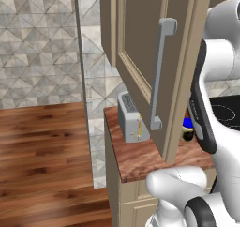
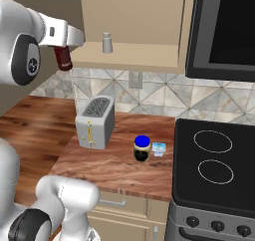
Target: There are various items on the counter. Only move the condiments/shakers into the cabinet.
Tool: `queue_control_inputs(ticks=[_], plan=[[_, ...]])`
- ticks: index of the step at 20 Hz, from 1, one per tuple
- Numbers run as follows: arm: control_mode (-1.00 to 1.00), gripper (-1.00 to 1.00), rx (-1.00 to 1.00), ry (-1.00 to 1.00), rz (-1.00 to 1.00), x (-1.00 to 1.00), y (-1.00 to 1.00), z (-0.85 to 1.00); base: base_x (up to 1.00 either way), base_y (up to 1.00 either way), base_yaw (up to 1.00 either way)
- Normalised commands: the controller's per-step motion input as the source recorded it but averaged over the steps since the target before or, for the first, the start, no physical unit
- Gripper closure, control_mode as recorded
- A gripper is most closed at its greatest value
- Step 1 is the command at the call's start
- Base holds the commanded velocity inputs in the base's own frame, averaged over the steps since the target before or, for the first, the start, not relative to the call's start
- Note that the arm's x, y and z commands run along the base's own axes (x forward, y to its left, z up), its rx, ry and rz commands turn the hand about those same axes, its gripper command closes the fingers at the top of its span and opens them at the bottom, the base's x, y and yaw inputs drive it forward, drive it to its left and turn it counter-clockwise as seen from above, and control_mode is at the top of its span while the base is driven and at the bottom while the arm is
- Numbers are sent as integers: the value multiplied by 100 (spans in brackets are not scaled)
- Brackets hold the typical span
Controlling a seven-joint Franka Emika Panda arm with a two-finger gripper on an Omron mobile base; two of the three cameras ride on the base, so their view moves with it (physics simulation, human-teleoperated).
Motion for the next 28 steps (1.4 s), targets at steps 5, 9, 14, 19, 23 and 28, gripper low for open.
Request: queue_control_inputs(ticks=[5, 9, 14, 19, 23, 28], plan=[[-100, 100, 0, 0, 0, 30, -1, 0, 0, 0, 0], [-100, 100, 0, 0, 0, 32, 0, -5, 0, 0, 0], [-100, 100, 0, -1, 0, 27, 0, -2, 0, 0, 0], [-100, 100, 0, -3, 0, 22, 6, -5, 0, 0, 0], [-100, 100, 0, -2, 0, 21, 26, 0, 0, 0, 0], [-100, 100, 0, 0, 0, 26, 20, 0, 0, 0, 0]])
